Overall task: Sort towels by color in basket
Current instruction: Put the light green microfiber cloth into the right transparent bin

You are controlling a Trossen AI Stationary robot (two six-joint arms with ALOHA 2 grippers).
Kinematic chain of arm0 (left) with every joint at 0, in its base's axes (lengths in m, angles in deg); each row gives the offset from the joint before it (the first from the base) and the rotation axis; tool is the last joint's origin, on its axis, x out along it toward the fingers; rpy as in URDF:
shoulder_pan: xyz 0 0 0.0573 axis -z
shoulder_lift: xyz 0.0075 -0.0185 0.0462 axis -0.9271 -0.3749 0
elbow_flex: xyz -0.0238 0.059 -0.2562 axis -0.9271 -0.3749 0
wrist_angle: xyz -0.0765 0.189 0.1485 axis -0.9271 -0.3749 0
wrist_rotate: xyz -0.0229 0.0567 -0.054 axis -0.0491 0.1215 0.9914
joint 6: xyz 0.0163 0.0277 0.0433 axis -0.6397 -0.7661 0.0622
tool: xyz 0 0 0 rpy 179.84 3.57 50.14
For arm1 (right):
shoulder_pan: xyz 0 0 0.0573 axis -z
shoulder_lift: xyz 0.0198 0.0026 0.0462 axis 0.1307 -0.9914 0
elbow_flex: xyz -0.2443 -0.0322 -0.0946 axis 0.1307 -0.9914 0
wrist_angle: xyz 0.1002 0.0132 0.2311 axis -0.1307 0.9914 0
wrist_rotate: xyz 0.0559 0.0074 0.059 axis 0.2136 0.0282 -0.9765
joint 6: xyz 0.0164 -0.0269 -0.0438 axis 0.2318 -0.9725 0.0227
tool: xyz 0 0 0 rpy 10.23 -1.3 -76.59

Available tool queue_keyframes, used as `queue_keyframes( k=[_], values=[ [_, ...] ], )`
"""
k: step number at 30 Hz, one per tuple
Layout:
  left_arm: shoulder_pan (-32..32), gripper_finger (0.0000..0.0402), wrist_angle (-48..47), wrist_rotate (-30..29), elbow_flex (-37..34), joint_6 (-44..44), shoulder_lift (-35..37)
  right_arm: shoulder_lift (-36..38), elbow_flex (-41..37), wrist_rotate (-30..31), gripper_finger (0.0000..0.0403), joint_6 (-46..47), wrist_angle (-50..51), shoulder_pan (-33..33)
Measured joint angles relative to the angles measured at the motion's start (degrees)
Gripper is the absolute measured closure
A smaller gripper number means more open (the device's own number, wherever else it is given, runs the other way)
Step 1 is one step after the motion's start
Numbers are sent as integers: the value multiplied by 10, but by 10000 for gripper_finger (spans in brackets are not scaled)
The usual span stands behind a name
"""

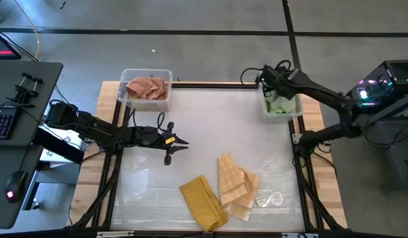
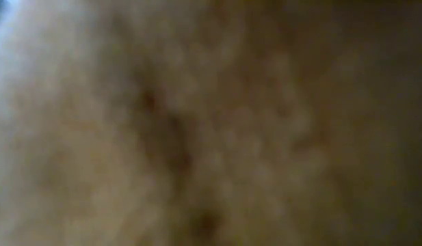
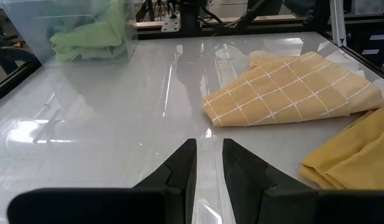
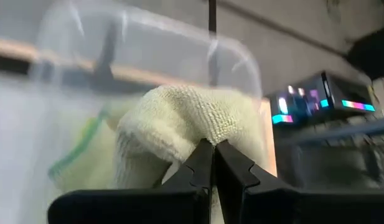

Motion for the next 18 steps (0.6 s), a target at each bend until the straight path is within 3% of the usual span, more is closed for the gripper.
queue_keyframes(
  k=[9,16,18],
  values=[
    [0,338,0,0,0,0,0,-97,0,-57,383,-42,24,34],
    [0,338,0,0,0,0,0,-101,0,-99,303,-102,-23,43],
    [0,338,-1,0,0,0,0,-84,0,-136,277,-120,-33,43]
  ],
)
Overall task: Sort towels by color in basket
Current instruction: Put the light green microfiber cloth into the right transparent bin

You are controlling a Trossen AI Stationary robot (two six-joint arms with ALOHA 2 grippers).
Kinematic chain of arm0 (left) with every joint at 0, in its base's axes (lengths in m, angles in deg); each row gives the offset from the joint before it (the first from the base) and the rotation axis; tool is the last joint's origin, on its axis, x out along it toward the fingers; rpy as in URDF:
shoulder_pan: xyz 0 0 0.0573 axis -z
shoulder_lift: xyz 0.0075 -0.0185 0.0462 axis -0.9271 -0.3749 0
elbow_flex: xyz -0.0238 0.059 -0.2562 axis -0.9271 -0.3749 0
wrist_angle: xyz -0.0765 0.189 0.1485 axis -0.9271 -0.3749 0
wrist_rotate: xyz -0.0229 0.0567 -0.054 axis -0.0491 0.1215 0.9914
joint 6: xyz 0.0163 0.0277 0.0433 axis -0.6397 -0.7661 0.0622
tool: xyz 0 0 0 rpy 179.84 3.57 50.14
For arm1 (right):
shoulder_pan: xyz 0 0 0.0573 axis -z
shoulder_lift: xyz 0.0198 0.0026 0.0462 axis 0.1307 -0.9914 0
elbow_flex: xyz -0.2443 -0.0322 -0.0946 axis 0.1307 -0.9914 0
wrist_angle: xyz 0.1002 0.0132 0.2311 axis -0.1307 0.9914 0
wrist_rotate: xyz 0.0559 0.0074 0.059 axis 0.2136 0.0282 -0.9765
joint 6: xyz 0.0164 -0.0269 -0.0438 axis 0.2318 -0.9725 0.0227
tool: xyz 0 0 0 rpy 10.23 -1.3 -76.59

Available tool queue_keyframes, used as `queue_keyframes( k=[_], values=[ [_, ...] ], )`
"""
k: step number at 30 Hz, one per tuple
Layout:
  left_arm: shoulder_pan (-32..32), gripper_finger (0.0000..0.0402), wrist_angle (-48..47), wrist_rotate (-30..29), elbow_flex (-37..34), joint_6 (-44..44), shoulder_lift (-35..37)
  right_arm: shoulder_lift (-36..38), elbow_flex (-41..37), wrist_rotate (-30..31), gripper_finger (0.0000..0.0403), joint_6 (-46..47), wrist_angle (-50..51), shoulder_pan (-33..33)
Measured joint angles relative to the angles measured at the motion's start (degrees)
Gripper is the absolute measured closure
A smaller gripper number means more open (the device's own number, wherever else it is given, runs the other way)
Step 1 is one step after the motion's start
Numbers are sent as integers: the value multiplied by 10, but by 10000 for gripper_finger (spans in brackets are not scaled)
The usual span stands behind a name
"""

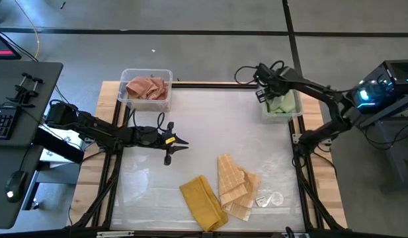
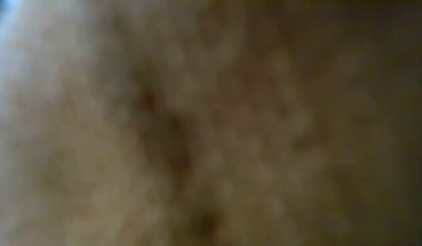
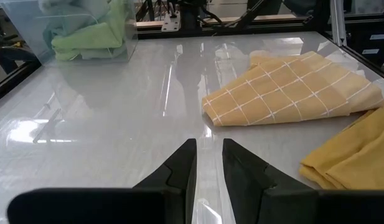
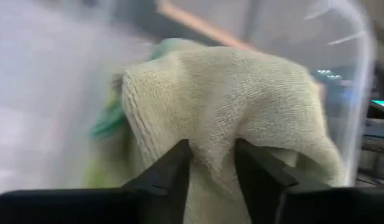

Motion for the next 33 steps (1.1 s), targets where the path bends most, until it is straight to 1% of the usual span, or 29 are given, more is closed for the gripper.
queue_keyframes(
  k=[3,5,7,11,14,17,22,25,27,30,33],
  values=[
    [0,338,-1,0,0,0,0,28,0,-81,247,-12,-6,0],
    [0,338,0,0,0,0,0,50,0,-108,236,-5,-5,-4],
    [0,338,0,0,0,0,0,71,0,-99,232,8,-5,-9],
    [0,338,0,0,0,0,0,98,0,-5,236,51,2,-15],
    [0,338,1,0,0,0,0,92,0,33,244,73,10,-11],
    [0,338,1,0,0,0,0,69,-2,47,255,73,6,-4],
    [0,338,2,0,0,0,0,13,-37,39,271,50,-37,25],
    [0,338,2,0,0,0,0,-19,-51,-30,278,22,-81,50],
    [0,338,2,-2,0,-3,0,-34,-54,-54,280,4,-101,59],
    [0,338,2,-4,0,-4,0,-34,-56,-56,281,-42,-133,60],
    [0,338,2,-4,0,-4,0,-8,-58,-53,281,-64,-152,56]
  ],
)
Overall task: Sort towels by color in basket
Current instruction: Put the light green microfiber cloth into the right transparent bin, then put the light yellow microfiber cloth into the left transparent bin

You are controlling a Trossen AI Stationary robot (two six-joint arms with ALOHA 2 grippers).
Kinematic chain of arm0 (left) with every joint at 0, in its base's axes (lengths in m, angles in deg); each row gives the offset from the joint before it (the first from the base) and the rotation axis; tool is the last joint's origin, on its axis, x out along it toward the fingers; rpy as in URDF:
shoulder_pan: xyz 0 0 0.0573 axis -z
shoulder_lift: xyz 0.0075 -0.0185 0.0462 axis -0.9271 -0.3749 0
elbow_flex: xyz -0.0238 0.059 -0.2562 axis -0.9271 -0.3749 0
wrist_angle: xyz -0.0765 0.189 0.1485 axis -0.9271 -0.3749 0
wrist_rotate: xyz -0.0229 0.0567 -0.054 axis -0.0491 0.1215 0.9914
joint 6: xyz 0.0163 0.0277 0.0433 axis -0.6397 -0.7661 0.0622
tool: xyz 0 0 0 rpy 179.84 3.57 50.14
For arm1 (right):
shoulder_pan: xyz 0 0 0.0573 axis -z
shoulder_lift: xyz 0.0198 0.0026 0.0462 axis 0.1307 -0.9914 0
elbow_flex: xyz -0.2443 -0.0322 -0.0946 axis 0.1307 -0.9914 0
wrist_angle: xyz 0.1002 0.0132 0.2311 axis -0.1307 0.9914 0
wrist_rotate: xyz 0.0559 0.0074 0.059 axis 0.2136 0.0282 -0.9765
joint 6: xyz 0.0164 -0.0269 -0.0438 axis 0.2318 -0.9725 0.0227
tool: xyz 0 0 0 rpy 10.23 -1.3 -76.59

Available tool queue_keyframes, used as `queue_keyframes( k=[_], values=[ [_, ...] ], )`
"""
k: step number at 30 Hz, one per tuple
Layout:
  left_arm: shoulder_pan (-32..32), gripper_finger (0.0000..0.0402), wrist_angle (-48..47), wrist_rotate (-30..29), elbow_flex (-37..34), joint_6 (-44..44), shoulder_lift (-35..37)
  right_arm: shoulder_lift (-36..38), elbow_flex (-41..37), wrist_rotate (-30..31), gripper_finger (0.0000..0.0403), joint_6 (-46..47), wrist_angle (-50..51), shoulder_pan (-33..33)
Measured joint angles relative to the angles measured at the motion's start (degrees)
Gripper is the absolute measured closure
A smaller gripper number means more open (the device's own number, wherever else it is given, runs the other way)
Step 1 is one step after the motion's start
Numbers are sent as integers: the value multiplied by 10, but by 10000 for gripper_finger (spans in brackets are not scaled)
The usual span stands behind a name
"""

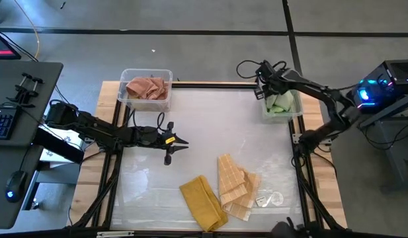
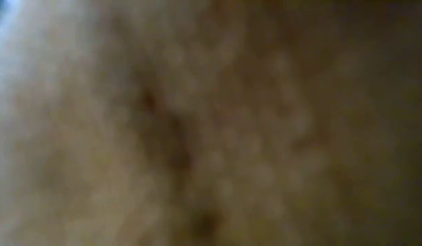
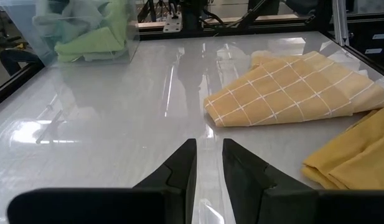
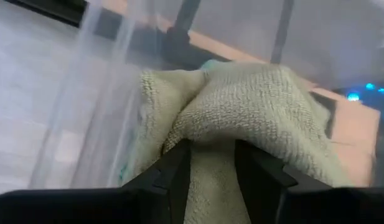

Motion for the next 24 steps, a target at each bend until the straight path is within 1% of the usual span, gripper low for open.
queue_keyframes(
  k=[6,8,10,13,15,18,22,24],
  values=[
    [0,338,0,0,0,3,0,100,5,42,275,5,29,-10],
    [0,338,0,-1,0,3,0,134,5,36,274,21,32,-22],
    [0,338,0,-1,0,3,0,167,5,17,274,38,29,-43],
    [0,338,0,-1,0,3,0,208,-12,-7,274,50,-16,-104],
    [0,338,0,-1,0,3,0,231,-50,-26,274,46,-77,-167],
    [0,338,0,-1,0,6,0,257,-125,-56,274,43,-210,-273],
    [0,338,-2,-1,0,9,0,256,-242,-66,274,44,-445,-420],
    [0,338,0,-1,0,1,0,238,-295,-84,274,12,-578,-490]
  ],
)
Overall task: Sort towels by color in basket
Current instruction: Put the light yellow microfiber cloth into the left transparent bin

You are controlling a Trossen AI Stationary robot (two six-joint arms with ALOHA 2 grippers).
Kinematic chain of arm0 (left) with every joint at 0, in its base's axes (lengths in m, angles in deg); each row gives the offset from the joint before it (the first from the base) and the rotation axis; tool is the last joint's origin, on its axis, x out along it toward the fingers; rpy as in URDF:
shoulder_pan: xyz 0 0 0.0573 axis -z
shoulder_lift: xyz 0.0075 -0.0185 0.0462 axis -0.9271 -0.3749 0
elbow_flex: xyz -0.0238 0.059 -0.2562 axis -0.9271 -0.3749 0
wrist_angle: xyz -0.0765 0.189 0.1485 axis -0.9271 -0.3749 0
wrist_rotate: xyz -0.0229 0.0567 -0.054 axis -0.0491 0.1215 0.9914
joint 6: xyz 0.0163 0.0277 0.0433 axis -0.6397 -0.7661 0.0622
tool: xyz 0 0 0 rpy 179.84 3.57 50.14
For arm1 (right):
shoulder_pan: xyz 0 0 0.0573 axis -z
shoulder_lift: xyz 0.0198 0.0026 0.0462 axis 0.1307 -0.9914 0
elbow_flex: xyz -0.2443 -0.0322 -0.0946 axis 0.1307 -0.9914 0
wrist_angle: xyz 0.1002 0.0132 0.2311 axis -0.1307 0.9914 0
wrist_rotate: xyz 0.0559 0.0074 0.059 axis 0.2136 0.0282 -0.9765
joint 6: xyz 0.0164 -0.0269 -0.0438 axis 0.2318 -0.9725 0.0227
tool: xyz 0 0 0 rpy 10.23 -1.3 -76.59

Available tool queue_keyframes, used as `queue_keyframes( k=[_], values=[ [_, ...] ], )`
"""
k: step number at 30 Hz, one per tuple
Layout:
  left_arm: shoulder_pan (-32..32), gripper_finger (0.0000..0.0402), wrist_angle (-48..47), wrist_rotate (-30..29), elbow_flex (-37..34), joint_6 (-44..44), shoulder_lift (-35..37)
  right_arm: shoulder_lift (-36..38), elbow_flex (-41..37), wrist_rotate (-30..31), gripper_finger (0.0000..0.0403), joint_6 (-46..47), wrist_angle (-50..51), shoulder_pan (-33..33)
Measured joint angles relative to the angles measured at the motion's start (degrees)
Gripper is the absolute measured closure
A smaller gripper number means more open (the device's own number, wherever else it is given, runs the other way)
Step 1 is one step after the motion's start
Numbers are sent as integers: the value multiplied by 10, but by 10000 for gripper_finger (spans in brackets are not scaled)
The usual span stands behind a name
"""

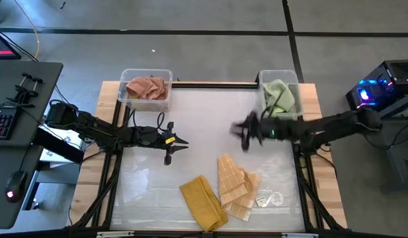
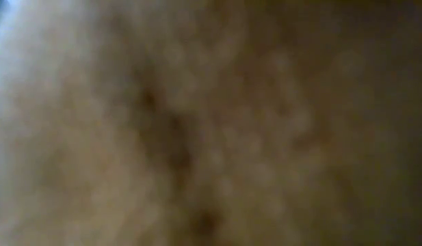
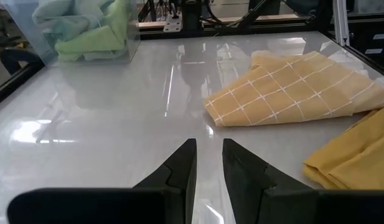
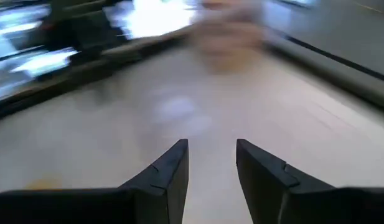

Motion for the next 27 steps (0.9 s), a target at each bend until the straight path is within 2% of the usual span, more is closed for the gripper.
queue_keyframes(
  k=[3,6,10,14,19,24,27],
  values=[
    [-2,338,5,-1,0,-1,0,-41,-60,-39,274,-60,-127,-89],
    [-2,338,10,-11,0,-1,0,-89,-89,-33,274,-45,-218,-145],
    [-2,338,19,-25,0,-6,0,-161,-82,-13,274,-33,-273,-182],
    [-3,338,22,-43,0,-12,0,-227,-47,19,273,-35,-307,-188],
    [-3,338,18,-44,0,-12,0,-269,23,-25,247,-16,-212,-181],
    [-3,338,17,-44,0,-18,0,-271,127,-50,203,31,93,-186],
    [-2,338,17,-44,0,-13,0,-278,166,-72,195,87,212,-194]
  ],
)
